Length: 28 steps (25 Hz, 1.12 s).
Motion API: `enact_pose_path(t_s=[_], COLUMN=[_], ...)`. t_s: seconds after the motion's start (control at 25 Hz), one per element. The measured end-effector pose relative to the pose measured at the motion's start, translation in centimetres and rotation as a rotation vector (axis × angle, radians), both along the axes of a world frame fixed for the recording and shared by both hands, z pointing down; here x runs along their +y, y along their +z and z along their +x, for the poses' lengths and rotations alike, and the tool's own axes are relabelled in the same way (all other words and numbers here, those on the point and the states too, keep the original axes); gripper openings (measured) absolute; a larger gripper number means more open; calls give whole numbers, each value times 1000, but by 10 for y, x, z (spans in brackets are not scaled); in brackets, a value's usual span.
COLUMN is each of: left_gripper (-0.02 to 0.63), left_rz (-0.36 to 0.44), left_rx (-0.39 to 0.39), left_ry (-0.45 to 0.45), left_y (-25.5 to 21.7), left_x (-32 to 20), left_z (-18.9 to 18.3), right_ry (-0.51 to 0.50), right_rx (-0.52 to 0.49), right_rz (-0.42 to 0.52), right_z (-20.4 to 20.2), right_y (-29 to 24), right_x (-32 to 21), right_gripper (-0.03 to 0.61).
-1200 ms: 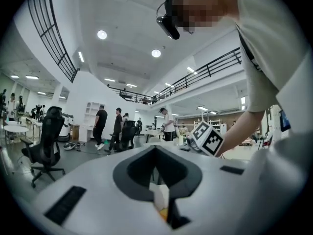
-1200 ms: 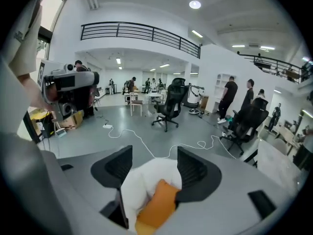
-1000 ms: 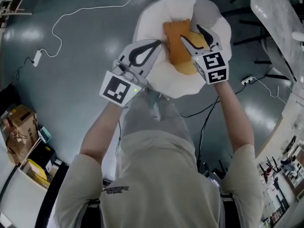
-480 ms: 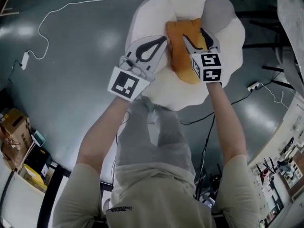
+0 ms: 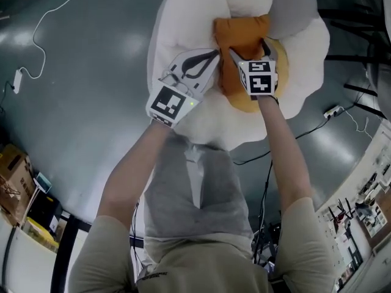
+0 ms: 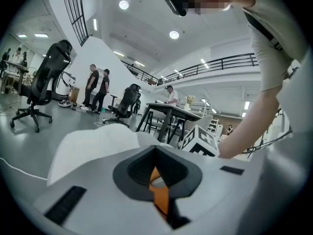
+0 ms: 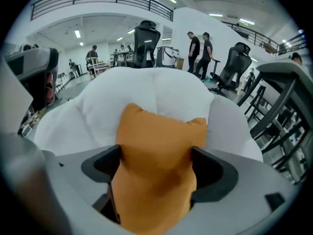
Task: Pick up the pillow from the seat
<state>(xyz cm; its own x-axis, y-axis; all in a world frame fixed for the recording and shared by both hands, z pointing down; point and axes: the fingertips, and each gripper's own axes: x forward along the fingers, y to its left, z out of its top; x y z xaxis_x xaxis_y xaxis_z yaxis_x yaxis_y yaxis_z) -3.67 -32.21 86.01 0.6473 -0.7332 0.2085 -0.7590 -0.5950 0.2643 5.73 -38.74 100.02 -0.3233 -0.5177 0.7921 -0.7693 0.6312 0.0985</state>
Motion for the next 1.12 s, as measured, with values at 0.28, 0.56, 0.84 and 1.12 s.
enact_pose_path(t_s=[0.28, 0.56, 0.84, 1.12], left_gripper=[9, 9, 9, 9], left_rz=[-63, -56, -77, -27], left_rx=[14, 1, -18, -45], left_ry=[6, -13, -30, -20], left_y=[42, 50, 15, -105], left_x=[-1, 3, 10, 13], left_z=[10, -3, -8, -13], right_ry=[144, 160, 151, 166], right_rx=[-58, -36, -74, -157], right_rz=[39, 29, 53, 156], right_z=[9, 4, 3, 4], right_y=[36, 39, -18, -185], right_x=[-6, 2, 28, 38], right_gripper=[463, 305, 229, 241])
